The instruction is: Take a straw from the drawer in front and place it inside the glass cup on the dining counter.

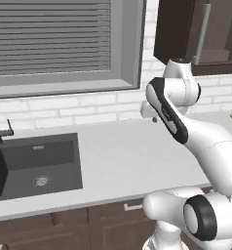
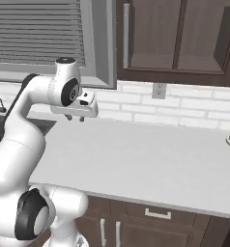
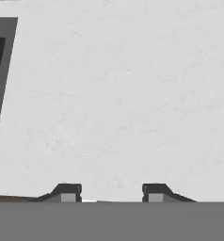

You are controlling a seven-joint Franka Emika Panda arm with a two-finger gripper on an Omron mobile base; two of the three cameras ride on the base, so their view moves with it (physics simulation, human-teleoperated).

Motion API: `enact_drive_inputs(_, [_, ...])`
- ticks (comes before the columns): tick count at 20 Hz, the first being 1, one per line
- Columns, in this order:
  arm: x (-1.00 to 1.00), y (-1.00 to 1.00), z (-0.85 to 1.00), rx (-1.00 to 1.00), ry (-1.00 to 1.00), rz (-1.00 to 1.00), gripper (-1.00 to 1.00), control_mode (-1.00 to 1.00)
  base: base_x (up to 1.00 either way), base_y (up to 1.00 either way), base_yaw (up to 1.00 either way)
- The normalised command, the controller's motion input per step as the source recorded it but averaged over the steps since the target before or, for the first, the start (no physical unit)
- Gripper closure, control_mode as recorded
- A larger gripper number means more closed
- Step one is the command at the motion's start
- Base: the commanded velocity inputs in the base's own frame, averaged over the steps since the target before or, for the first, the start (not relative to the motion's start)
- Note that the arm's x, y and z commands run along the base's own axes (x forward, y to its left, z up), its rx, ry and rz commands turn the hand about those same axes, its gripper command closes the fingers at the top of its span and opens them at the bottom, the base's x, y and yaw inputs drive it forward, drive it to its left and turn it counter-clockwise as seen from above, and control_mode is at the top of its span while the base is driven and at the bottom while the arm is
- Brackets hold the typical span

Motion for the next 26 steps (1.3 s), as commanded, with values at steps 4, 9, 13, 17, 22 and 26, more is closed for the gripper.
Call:
enact_drive_inputs(4, [0.0,0.0,0.0,0.0,0.0,0.0,-1.0,1.0,-0.1,0.17,-0.03])
enact_drive_inputs(9, [0.0,0.0,0.0,0.0,0.0,0.0,-1.0,1.0,-0.28,0.58,-0.21])
enact_drive_inputs(13, [0.0,0.0,0.0,0.0,0.0,0.0,-1.0,1.0,-0.31,0.64,-0.29])
enact_drive_inputs(17, [0.0,0.0,0.0,0.0,0.0,0.0,-1.0,1.0,-0.3,0.62,-0.31])
enact_drive_inputs(22, [0.0,0.0,0.0,0.0,0.0,0.0,-1.0,1.0,-0.41,0.32,-0.37])
enact_drive_inputs(26, [0.0,0.0,0.0,0.0,0.0,0.0,-1.0,1.0,-0.44,0.27,-0.43])
